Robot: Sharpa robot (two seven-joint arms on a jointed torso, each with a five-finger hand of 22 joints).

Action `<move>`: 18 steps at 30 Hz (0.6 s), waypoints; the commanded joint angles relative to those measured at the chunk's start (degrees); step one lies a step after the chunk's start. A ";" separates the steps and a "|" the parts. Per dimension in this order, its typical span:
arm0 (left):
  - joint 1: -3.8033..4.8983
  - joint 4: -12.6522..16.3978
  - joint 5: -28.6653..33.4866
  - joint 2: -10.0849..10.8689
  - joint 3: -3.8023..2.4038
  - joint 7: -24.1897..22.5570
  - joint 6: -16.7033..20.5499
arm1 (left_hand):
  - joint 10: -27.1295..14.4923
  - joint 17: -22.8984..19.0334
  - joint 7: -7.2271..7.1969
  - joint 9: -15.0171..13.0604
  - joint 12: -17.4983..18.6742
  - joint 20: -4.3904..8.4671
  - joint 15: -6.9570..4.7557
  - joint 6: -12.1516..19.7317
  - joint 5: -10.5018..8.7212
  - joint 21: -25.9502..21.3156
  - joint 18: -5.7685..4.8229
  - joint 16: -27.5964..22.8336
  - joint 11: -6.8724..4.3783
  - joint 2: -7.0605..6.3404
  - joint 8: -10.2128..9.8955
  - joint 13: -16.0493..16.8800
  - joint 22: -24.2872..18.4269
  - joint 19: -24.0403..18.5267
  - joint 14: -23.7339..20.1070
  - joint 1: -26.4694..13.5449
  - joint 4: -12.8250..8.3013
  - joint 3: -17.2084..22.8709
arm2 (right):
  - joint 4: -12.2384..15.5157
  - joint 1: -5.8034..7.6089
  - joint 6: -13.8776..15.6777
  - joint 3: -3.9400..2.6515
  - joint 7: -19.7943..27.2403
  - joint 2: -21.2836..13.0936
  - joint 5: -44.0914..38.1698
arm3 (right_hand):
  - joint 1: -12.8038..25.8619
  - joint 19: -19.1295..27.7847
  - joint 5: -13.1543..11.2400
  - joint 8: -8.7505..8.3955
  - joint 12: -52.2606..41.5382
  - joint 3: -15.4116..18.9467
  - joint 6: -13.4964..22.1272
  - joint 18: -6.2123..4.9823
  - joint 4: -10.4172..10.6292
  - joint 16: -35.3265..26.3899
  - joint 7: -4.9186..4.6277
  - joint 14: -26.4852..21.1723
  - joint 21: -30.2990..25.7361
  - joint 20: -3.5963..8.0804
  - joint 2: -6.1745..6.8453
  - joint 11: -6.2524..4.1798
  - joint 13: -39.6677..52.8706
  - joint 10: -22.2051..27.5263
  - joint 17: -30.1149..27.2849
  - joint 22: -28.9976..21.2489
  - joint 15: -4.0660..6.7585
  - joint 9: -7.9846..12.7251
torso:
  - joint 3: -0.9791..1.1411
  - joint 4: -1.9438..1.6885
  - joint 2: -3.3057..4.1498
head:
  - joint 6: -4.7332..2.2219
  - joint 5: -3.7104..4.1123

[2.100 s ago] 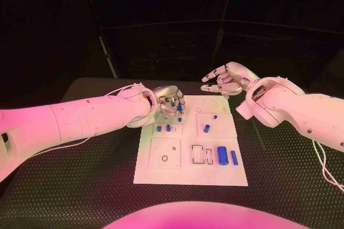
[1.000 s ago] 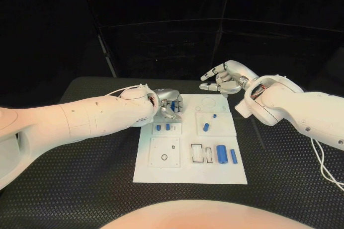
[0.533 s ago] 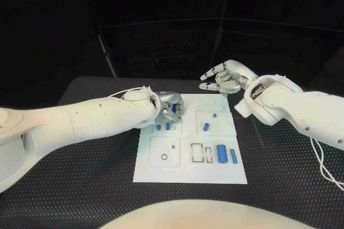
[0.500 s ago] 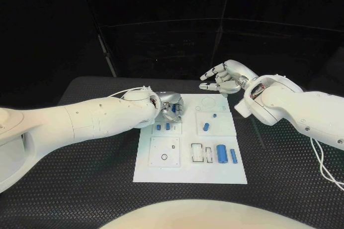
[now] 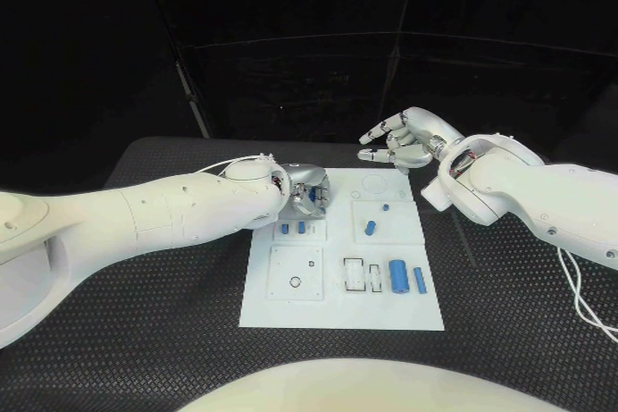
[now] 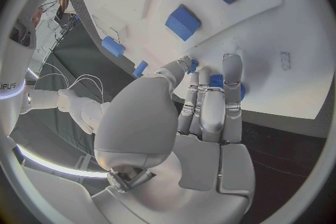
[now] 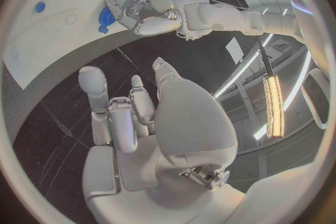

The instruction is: Assemble the parts on the task board

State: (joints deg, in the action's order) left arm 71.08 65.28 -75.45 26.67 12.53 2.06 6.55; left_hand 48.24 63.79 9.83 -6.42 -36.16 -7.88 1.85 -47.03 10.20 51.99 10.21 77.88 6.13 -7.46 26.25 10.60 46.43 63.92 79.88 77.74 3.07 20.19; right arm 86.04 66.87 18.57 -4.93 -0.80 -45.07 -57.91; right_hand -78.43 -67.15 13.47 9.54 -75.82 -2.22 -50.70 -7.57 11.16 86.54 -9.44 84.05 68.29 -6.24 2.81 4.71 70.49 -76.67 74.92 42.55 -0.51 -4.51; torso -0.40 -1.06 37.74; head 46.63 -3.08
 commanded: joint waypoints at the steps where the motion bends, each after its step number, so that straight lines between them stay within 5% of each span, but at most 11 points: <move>1: -0.30 -0.24 -0.81 -0.28 0.15 0.37 -1.22 | 0.78 0.25 -0.08 0.20 0.47 0.10 -0.18 -0.68 -0.36 0.47 -0.47 0.41 -0.04 0.23 -0.41 -0.49 0.50 0.73 0.50 0.30 -0.07 0.74 | 0.05 0.09 -0.32 -0.03 0.57 0.10 0.10 | 0.06 0.27 0.28 0.33 0.04 0.28 0.06 -0.71 0.18 -0.36 -0.04 3.93 -0.23 -0.02 -0.55 -0.22 0.09 -0.04 6.18 0.01 0.38 0.06 | 0.02 0.02 0.01 | 0.06 0.02; 11: -0.46 -0.49 -0.79 -0.45 0.15 0.07 -1.65 | 1.81 1.23 -0.30 0.56 0.95 0.24 -0.31 -1.62 -0.59 2.10 -0.81 1.21 -0.26 0.31 -0.83 -1.23 2.35 1.84 1.13 0.35 -0.16 1.32 | 0.00 0.09 -0.45 -0.03 0.54 0.16 0.10 | 0.06 0.28 0.29 0.37 0.03 0.30 0.01 -0.71 0.21 -0.37 -0.03 3.92 -0.25 -0.02 -0.58 -0.23 0.10 -0.05 6.14 -0.02 0.38 0.05 | 0.03 -0.08 -0.01 | 0.14 0.02; 18: -0.58 -0.40 -0.79 -0.44 0.16 -0.70 -0.56 | 4.68 2.93 -0.86 1.03 2.51 0.80 -1.04 -4.36 -0.69 4.81 -1.35 2.46 -0.90 1.56 -1.59 -2.63 5.39 3.73 2.41 1.99 -1.18 3.69 | -0.03 0.09 -0.50 -0.03 0.56 0.21 0.10 | 0.06 0.27 0.30 0.45 -0.01 0.32 -0.08 -0.72 0.24 -0.38 -0.01 3.92 -0.26 -0.01 -0.61 -0.24 0.14 -0.09 6.13 -0.03 0.39 0.03 | 0.00 -0.04 -0.06 | 0.17 -0.03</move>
State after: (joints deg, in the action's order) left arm 70.92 64.82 -75.81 26.25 12.43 1.79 6.74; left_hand 52.79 66.67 9.03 -5.38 -33.66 -7.02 0.71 -51.29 9.76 56.73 9.30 80.28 5.30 -5.77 24.70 8.01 51.74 67.49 82.06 79.43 1.78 23.74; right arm 85.95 66.87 18.40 -4.92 -0.78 -44.90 -57.91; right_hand -78.48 -67.15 13.47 9.78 -75.82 -2.07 -50.70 -7.57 11.31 86.54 -9.44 84.05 68.29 -6.24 2.76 4.71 70.57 -76.67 74.91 42.56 -0.51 -4.51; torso -0.37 -1.08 37.72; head 46.80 -3.10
